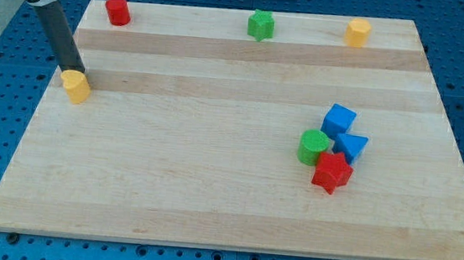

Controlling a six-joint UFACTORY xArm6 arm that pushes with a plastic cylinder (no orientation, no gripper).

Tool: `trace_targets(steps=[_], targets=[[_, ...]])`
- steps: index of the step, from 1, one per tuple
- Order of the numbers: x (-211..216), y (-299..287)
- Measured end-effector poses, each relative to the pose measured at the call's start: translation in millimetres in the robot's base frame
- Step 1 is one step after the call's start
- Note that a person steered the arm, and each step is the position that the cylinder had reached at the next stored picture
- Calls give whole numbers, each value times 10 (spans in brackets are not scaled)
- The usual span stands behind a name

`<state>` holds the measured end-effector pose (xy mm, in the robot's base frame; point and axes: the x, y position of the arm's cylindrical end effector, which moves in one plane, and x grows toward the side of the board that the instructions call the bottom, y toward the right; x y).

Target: Point your arm at the top side of the blue cube

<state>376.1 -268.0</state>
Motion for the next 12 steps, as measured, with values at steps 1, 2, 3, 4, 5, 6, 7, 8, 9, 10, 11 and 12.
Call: trace_targets(steps=[1,2,3,4,5,6,7,8,9,10,11,12], targets=[[-61,12],[-308,270],[-309,875],[-250,1476],[-152,1614],[-152,1812],[-152,2329],[-107,2742],[200,2762],[671,2834],[627,3182],[183,3596]])
